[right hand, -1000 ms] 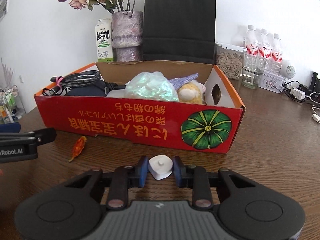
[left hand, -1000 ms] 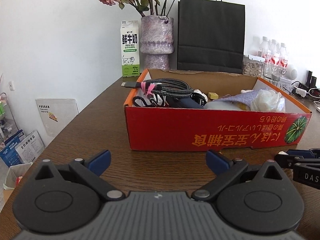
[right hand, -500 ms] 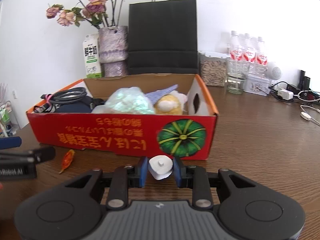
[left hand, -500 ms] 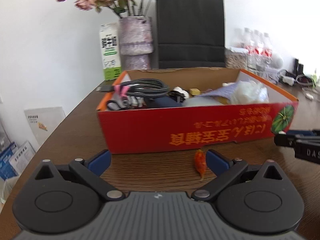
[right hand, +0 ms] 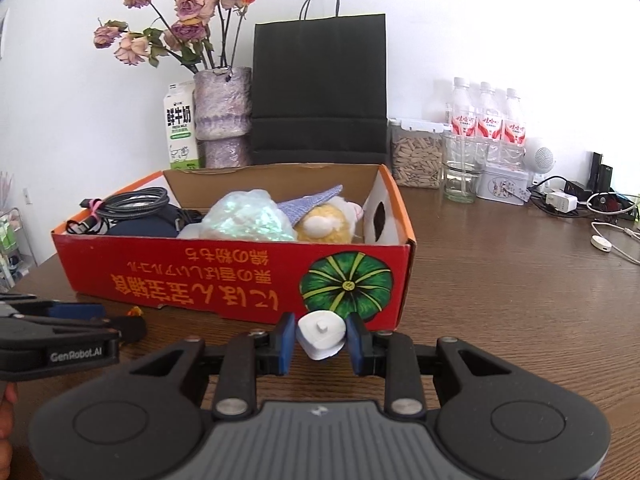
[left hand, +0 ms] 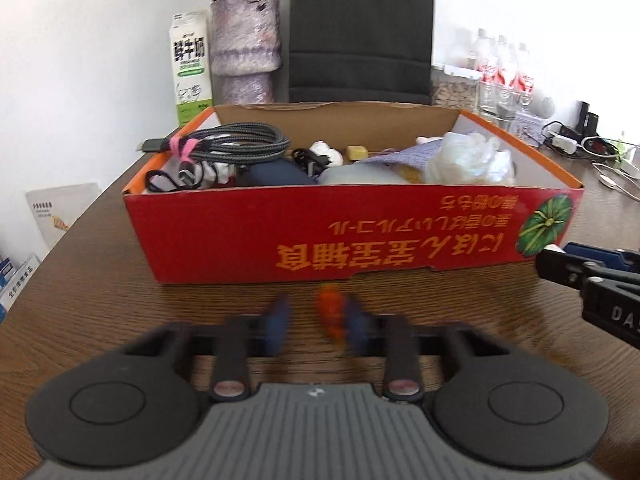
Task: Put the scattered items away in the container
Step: 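Grasp the white cap with the right gripper while the left grasps the orange clip, then carry the white cap and orange clip into the box and open both grippers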
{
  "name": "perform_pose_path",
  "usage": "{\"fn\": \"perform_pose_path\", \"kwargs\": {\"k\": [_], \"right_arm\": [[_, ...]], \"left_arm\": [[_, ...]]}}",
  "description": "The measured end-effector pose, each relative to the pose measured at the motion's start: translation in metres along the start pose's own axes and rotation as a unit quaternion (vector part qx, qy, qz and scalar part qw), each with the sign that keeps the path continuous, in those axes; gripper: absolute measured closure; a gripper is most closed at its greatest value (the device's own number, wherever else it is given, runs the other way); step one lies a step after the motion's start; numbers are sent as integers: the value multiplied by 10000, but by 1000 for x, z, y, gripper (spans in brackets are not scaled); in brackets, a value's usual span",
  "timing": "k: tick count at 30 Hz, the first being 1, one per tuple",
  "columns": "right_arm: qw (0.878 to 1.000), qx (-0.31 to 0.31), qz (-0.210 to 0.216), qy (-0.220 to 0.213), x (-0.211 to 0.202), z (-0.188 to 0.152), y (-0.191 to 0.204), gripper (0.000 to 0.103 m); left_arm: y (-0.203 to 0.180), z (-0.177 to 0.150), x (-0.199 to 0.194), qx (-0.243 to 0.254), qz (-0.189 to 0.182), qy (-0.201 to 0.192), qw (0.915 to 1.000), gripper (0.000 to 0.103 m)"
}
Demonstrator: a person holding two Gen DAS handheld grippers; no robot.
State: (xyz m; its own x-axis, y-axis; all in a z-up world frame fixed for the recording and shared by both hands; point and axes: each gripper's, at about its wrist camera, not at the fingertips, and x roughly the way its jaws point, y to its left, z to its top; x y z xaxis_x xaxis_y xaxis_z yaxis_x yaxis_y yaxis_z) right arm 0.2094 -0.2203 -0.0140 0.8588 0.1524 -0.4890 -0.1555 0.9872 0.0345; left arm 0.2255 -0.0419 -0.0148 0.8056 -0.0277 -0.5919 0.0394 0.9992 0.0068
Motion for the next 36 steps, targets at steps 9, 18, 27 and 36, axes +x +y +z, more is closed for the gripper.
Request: {"fn": "perform_pose_path", "kwargs": {"k": [9, 18, 27, 36], "right_arm": [[9999, -74, 69, -55, -4, -1, 5, 77], [9992, -6, 162, -364, -16, -1, 3, 77], [9967, 110, 310, -739, -29, 28, 5, 77], [9926, 33, 308, -1177, -16, 76, 28, 77]], "left_arm": [[-1, -2, -5, -109, -107, -103, 9998, 89], [5, 6, -27, -363, -306, -587, 9971, 89], [10, 42, -53, -456, -325, -1191, 9913, 89], [10, 83, -33, -716, -163, -1493, 9861, 89]]}}
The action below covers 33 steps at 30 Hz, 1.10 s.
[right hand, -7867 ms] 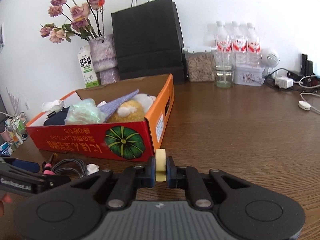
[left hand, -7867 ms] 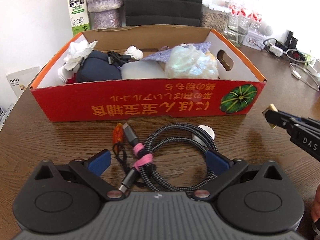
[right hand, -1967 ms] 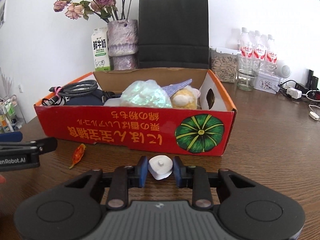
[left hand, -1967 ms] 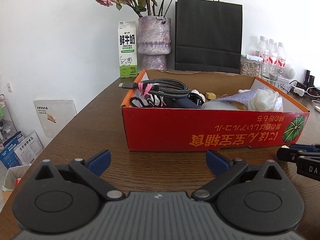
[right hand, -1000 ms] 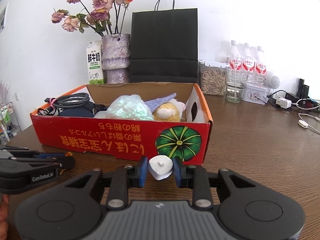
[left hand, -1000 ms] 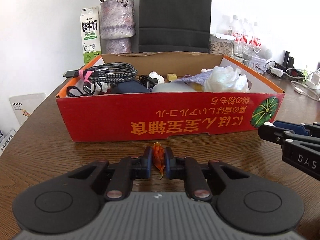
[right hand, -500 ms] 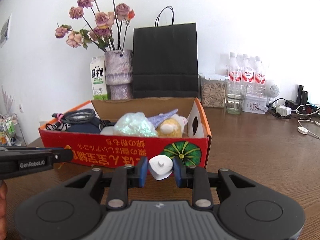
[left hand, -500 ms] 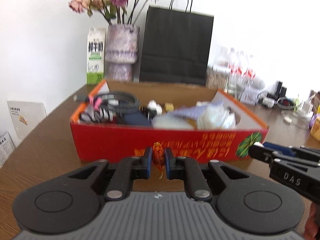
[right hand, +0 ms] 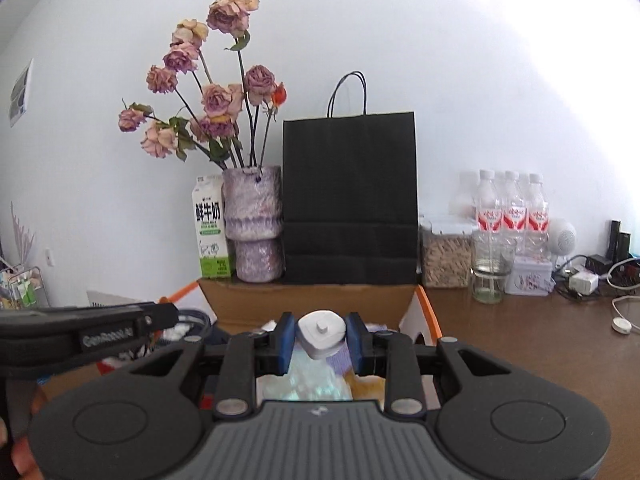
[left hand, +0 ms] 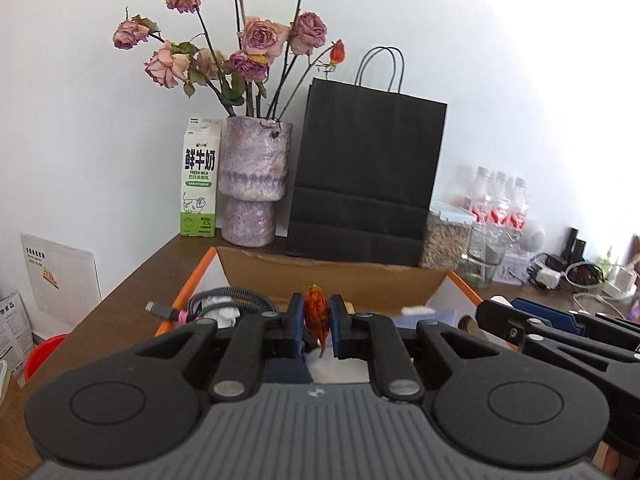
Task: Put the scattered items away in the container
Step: 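Carry the white cap and orange clip into the box and open both grippers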
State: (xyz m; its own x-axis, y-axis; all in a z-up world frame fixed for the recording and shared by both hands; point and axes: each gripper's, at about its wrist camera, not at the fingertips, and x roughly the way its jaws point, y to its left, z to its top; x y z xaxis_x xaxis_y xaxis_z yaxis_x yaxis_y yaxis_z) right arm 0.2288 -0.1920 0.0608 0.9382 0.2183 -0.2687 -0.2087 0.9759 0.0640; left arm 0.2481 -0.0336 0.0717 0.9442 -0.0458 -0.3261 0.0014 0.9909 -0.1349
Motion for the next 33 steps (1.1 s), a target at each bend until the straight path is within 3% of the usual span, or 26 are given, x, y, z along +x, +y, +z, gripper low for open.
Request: {"fn": "perform_pose_path", "kwargs": {"k": [8, 13, 19, 29, 30, 31, 32, 33], "right_arm": [[9998, 78, -117, -147, 59, 13, 13, 77], [9997, 72, -144, 189, 91, -2, 10, 77], [9994, 90, -142, 290, 93, -8, 8, 77], [9993, -82, -208, 305, 90, -16, 12, 76], [9993, -81, -201, 309, 89, -16, 12, 75], [9993, -80, -221, 297, 87, -17, 12, 73], [9992, -94, -254, 284, 86, -18, 12, 56], [9992, -118, -293, 265, 84, -18, 12, 28]], "left_arm": [[6, 1, 54, -159, 531, -180, 9983, 89], [17, -7, 72, -111, 656, -52, 9978, 89], [22, -13, 74, -100, 748, 7, 9971, 89], [15, -18, 63, 161, 828, -272, 9961, 87], [14, -18, 60, 185, 881, -350, 9953, 76], [14, -19, 57, 221, 947, -414, 9944, 46], [13, -19, 54, 243, 1041, -512, 9930, 28], [13, -19, 49, 221, 1163, -693, 9905, 1]]}}
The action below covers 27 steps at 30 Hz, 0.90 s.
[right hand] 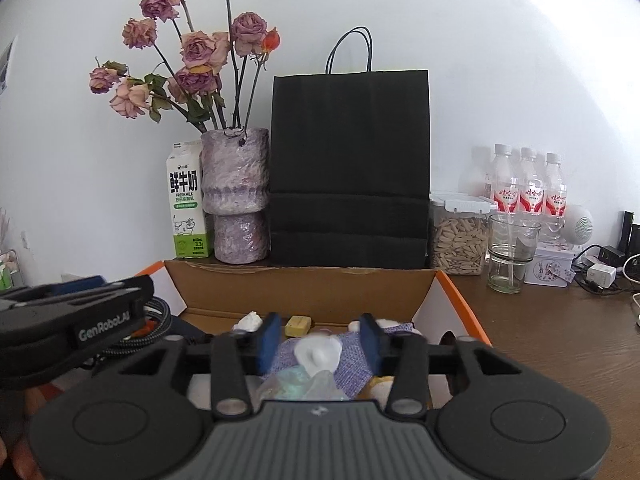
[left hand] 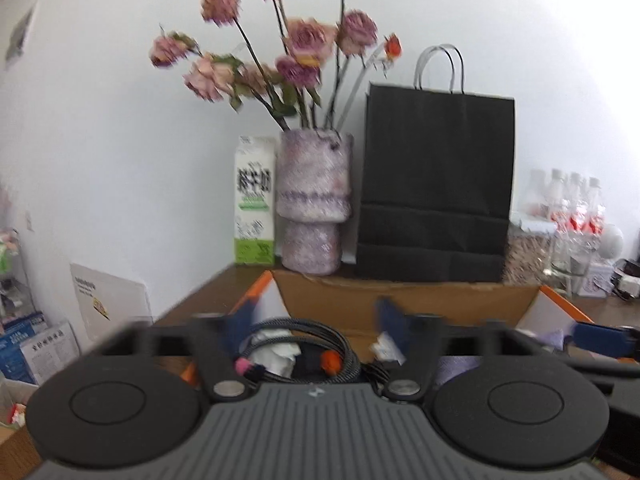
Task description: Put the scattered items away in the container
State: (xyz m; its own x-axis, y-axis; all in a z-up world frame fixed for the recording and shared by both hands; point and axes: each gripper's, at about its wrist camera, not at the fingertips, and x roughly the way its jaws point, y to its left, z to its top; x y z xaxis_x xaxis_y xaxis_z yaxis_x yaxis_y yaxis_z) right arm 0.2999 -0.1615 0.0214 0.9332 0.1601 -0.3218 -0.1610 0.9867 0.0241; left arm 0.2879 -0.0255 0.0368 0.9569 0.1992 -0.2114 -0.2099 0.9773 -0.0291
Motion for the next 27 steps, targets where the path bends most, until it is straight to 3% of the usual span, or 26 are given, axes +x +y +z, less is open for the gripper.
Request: {"fn": "perform_pose_path", "kwargs": {"k": [2, 6, 27], "right_arm": [[9999, -39, -41, -125, -5, -1, 1, 2], [9995, -52, -34, -322, -15, -1, 1, 0], [9987, -75, -265, -424, -39, -5, -4, 0]], "left_arm": [[3, 1, -11, -54, 95, -378, 9992, 0], [3, 2, -21, -9, 119, -632, 9979, 0], [12, -3, -43, -18, 47, -574, 9983, 0]]}}
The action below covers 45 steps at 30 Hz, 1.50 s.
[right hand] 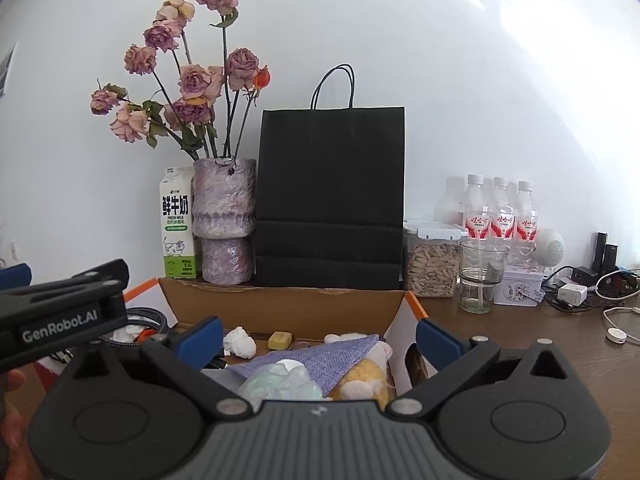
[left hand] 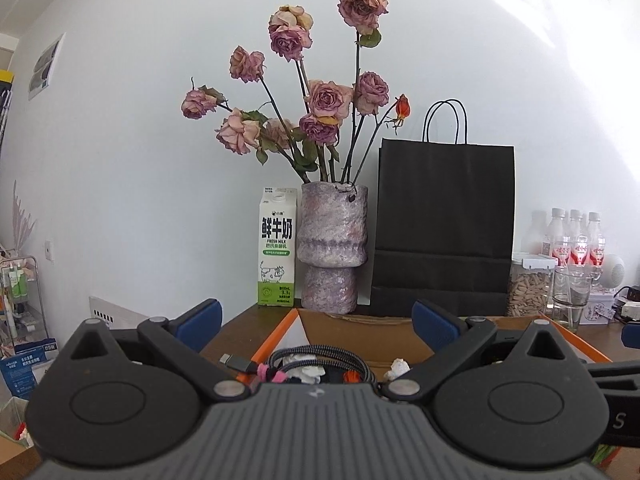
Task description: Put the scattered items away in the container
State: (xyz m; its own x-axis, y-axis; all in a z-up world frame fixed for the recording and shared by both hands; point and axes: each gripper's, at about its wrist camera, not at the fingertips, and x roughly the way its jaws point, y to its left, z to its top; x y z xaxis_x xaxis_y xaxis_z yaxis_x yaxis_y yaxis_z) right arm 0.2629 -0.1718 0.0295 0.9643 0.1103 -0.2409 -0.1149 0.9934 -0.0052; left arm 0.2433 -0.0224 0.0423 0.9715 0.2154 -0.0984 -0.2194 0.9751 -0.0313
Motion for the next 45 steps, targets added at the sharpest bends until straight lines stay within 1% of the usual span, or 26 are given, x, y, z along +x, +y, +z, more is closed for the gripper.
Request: {"fn": "perform_pose_path", "kwargs": {"k": [6, 7, 9, 11, 14, 18, 21, 24, 26, 28, 31, 37, 45], "right_arm": [[10000, -43, -72, 43, -16, -4, -2, 0], [9999, -50, -81, 68, -21, -5, -3, 0], [9998, -24, -92, 165, -29, -6, -5, 0], [9991, 27, -51, 411, -42, -4, -7, 0], [9988, 81, 121, 478, -74, -2, -10, 0], [9980, 87, 296, 549, -115, -5, -11, 0], [9974, 78, 393, 599, -143, -11, -10, 0], [9966, 216, 421, 668, -167, -22, -11, 0], [9948, 325, 503, 824, -179, -31, -10, 0], [9933, 307, 577, 957, -190, -38, -7, 0], [9920, 239, 675, 1040, -204, -43, -3, 0], [9940, 141, 607, 899, -227, -39, -1, 0], [9944, 171, 598, 857, -239, -36, -2, 0]], "left_arm": [[10, -3, -16, 50, 8, 207, 9998, 0], [11, -4, -19, 79, -9, 316, 9995, 0], [13, -5, -26, 140, -98, 656, 9977, 0], [17, -4, -37, 192, -276, 1046, 9939, 0], [26, -3, -64, 149, -506, 1387, 9889, 0], [36, -6, -101, 216, -714, 1639, 9837, 0], [40, -12, -127, 236, -716, 1735, 9819, 0], [44, -18, -150, 174, -802, 1930, 9778, 0], [45, -20, -162, 202, -809, 1952, 9772, 0], [46, -18, -173, 249, -735, 1936, 9780, 0], [45, -17, -186, 303, -629, 1949, 9783, 0], [44, -13, -203, 416, -573, 1985, 9775, 0], [41, -8, -213, 529, -521, 1923, 9785, 0]]}}
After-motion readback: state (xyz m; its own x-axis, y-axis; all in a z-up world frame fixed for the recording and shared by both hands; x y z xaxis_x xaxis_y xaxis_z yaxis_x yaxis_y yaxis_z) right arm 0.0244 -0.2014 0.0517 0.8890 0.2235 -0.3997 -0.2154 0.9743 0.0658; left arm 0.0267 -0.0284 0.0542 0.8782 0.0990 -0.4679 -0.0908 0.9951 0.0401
